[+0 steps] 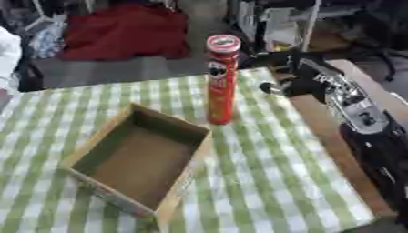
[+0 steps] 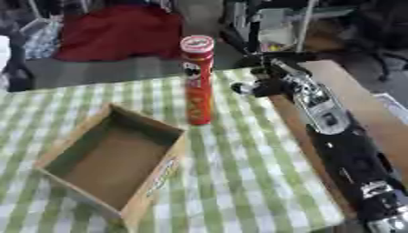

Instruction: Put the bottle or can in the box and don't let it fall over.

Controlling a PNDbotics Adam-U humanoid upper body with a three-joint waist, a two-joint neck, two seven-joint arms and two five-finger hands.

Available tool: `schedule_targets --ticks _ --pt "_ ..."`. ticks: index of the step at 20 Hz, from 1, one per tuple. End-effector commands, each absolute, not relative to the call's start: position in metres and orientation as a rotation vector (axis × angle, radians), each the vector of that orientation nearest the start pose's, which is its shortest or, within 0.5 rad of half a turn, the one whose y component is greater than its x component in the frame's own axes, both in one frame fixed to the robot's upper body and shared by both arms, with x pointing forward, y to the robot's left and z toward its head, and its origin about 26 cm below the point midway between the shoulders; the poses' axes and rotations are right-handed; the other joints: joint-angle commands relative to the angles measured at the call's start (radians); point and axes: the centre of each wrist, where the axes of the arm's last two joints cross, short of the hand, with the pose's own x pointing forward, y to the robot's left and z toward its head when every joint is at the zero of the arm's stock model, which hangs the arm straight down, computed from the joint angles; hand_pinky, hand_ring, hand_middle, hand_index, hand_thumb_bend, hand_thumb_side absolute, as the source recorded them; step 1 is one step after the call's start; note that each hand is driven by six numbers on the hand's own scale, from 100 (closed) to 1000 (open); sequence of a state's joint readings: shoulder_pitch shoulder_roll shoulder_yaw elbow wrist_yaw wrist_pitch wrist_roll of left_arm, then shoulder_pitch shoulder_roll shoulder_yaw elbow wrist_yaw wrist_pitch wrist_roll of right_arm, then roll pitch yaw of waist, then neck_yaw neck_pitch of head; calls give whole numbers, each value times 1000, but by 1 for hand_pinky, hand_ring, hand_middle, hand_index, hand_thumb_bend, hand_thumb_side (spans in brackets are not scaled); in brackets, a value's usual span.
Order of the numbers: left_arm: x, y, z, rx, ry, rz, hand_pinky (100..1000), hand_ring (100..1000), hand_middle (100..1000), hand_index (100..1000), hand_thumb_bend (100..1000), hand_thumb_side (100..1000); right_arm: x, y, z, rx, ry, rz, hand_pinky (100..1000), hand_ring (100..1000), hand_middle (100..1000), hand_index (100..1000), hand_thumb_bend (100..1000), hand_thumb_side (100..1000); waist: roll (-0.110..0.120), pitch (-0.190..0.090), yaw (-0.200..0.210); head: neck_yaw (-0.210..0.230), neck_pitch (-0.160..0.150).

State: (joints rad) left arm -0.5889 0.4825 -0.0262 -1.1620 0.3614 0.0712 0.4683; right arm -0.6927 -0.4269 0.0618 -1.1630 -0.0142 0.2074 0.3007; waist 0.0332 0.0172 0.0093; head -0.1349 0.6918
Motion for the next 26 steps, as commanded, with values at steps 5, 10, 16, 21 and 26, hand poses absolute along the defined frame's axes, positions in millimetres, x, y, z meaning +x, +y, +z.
schedule_targets --ticks 5,10,16,21,26 --pt "413 350 139 452 -1718 289 847 825 788 820 757 661 432 -311 168 -102 -1570 631 905 968 919 960 694 170 5 -5 2 5 35" --pt "408 354 139 461 -1718 299 847 825 787 821 757 661 429 -317 170 -116 -1601 631 919 974 931 976 735 405 17 13 7 10 71" --pt "406 353 141 436 -1727 310 859 832 793 827 724 676 428 -317 177 -128 -1632 655 921 974 931 979 732 423 31 47 13 7 73" --pt "403 353 149 429 -1761 324 858 831 790 825 715 679 427 -316 187 -106 -1666 654 918 968 926 976 729 419 36 70 17 6 78" --pt "400 352 156 429 -1787 335 856 831 787 822 707 681 425 -313 195 -72 -1696 667 922 968 924 976 725 407 40 90 26 24 70"
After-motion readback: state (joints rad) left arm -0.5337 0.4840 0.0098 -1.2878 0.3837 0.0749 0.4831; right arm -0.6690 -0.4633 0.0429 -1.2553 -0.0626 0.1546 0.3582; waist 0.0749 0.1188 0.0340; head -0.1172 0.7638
